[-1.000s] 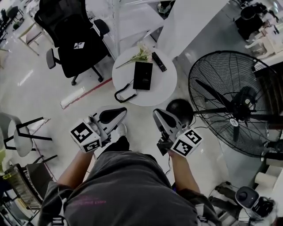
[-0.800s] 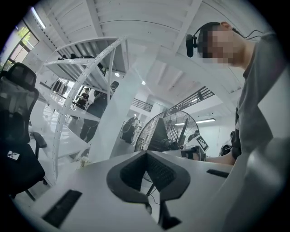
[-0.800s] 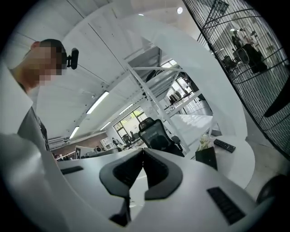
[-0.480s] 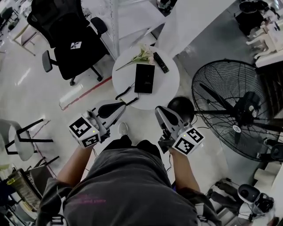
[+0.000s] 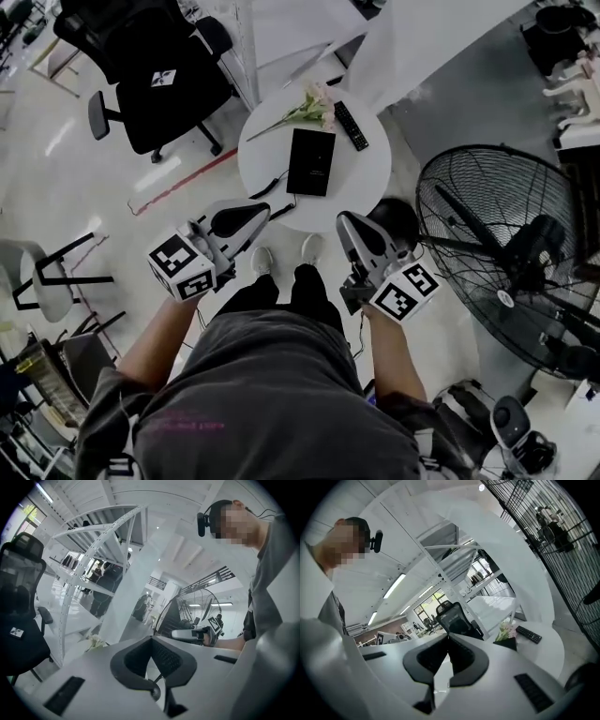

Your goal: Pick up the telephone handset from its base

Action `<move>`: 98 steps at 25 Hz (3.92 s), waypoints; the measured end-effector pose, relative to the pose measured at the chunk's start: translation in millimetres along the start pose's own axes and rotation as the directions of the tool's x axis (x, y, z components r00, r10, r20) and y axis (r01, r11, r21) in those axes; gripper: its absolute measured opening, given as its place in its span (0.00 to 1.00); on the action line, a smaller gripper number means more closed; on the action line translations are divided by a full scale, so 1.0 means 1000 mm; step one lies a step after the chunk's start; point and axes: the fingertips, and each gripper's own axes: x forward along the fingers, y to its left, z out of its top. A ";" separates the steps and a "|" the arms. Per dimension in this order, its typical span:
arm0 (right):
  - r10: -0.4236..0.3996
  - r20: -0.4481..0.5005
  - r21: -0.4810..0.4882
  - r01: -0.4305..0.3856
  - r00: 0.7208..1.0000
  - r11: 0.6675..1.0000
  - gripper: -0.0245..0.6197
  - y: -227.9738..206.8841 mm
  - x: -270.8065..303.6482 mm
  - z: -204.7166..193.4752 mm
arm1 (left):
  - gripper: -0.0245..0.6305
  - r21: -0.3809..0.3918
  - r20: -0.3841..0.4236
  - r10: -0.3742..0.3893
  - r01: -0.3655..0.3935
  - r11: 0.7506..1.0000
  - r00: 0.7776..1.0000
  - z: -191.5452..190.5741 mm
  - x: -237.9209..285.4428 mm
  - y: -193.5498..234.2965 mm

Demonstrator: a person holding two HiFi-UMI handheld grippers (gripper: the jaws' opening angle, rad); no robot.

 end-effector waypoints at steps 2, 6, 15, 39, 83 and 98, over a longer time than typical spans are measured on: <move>0.008 -0.009 -0.007 -0.008 1.000 1.000 0.07 -0.015 0.009 0.006 | 0.06 -0.013 -0.012 0.026 -0.026 1.000 1.000 -0.006 0.013 0.014; 0.025 -0.047 -0.029 -0.027 0.999 0.999 0.07 -0.047 0.029 0.017 | 0.06 -0.046 -0.027 0.080 -0.081 0.996 0.996 -0.025 0.040 0.046; 0.052 -0.137 -0.013 -0.054 0.989 0.998 0.07 -0.117 0.062 0.017 | 0.06 -0.105 -0.071 0.195 -0.202 0.974 0.978 -0.068 0.088 0.109; 0.001 -0.288 0.066 0.019 0.957 0.998 0.07 -0.206 0.093 -0.051 | 0.20 -0.230 -0.256 0.120 -0.181 0.956 0.959 -0.211 0.169 0.236; -0.020 -0.249 0.087 0.043 0.968 0.995 0.07 -0.185 0.084 -0.050 | 0.16 -0.422 -0.151 -0.031 -0.036 0.906 0.988 -0.174 0.161 0.209; -0.040 -0.136 0.030 0.044 0.990 0.999 0.07 -0.141 0.063 -0.005 | 0.16 -0.316 0.024 -0.047 0.052 0.947 0.999 -0.052 0.101 0.136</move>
